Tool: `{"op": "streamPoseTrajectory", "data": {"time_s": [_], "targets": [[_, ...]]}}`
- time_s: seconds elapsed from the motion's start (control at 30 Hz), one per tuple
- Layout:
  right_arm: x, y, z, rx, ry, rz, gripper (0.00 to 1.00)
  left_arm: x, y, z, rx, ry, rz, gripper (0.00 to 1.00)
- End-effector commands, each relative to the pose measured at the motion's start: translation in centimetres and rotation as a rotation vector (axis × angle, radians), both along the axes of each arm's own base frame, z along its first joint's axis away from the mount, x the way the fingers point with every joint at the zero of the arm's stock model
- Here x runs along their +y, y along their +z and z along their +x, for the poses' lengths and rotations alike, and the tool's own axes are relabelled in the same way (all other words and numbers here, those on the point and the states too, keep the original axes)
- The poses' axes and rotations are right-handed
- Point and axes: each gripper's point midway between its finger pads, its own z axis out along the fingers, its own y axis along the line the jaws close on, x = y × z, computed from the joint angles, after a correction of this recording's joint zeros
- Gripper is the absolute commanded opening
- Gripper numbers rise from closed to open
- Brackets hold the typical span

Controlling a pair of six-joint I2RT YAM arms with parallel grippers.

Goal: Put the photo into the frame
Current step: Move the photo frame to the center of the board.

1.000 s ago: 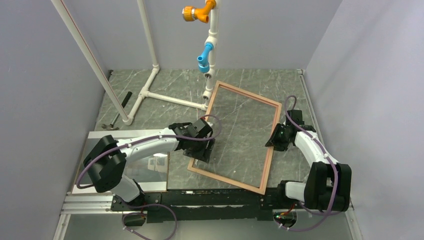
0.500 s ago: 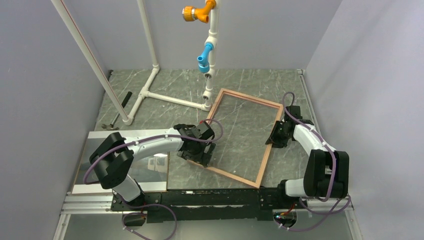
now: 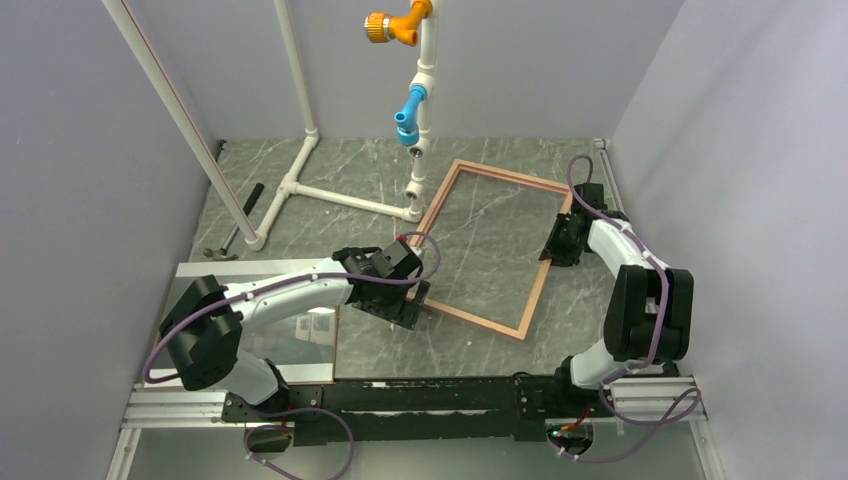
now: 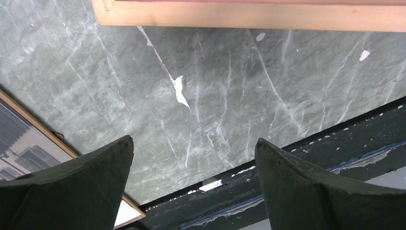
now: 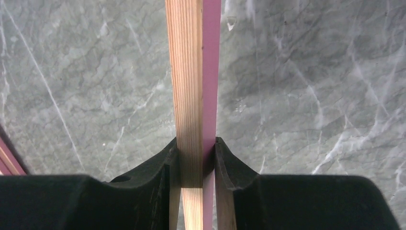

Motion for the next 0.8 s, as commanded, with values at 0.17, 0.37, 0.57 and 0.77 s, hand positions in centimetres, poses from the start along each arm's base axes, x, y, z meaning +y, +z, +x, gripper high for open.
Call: {"op": "streamPoseTrajectory", "data": {"time_s": [0.17, 0.37, 0.57, 0.77], "targets": [[-0.6, -0.8, 0.4, 0.007, 0.004, -0.03, 0.75, -0.6, 0.9, 3.3, -0.029, 0.015, -0.119, 0.98], [-0.5, -0.5, -0.9, -0.002, -0.012, -0.026, 0.95, -1.3, 1.0, 6.7, -0.042, 0.068, -0.209, 0.95], [1.4, -0.8, -2.9, 0.0, 0.003, 0.067, 0.98, -1.7, -1.3, 9.6, 0.003, 0.105, -0.248, 0.9], [2.7, -1.7, -4.0, 0.0, 0.013, 0.135, 0.99, -3.0, -3.0, 10.2, 0.067, 0.037, -0.273, 0.91]]}}
